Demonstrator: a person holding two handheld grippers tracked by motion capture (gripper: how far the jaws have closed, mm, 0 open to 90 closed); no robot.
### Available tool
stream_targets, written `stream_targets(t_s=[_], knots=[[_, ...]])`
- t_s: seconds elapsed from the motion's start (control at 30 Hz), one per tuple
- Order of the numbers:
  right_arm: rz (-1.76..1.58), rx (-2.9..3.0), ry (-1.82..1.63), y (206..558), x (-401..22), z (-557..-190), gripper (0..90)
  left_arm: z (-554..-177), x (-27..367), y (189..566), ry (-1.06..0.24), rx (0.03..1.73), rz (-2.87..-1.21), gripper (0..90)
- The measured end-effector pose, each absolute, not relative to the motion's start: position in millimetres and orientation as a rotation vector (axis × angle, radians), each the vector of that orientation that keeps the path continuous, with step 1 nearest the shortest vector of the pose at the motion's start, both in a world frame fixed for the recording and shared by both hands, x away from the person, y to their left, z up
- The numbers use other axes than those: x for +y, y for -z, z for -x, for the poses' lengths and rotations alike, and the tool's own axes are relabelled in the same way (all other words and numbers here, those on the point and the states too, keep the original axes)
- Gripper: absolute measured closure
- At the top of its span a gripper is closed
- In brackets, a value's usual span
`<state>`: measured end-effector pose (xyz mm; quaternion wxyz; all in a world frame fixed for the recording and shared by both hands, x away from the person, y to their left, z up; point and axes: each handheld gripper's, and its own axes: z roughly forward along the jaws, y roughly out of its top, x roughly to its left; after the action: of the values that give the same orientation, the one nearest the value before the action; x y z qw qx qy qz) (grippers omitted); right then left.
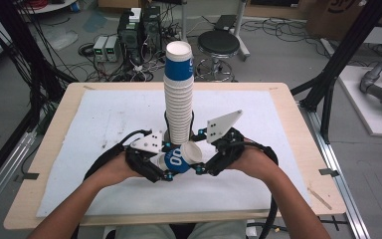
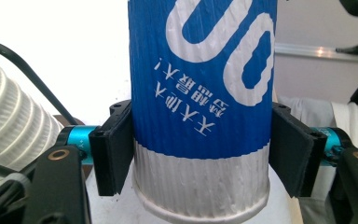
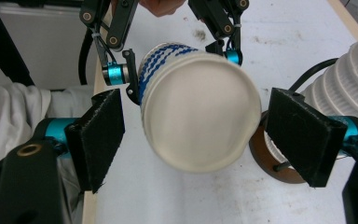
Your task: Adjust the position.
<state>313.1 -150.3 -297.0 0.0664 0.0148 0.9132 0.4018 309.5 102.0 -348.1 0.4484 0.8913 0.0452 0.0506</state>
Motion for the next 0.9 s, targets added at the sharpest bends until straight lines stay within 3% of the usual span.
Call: stream_targets(t_s=[0.43,0.6,0.9], knots=[[0.044,2.862,-1.018,307.9,-129.1,-317.0,20.5,-308.2,90.8,350.8,-0.092,0.074,-2.288,30.1],[0.071,2.920,-0.962,313.4,-123.8,-317.4,29.2,-307.5,90.7,351.0,-0.097,0.052,-2.310,30.1],[0.093,2.948,-0.932,317.0,-122.6,-316.5,31.9,-305.4,90.6,352.7,-0.094,0.039,-2.317,29.5]])
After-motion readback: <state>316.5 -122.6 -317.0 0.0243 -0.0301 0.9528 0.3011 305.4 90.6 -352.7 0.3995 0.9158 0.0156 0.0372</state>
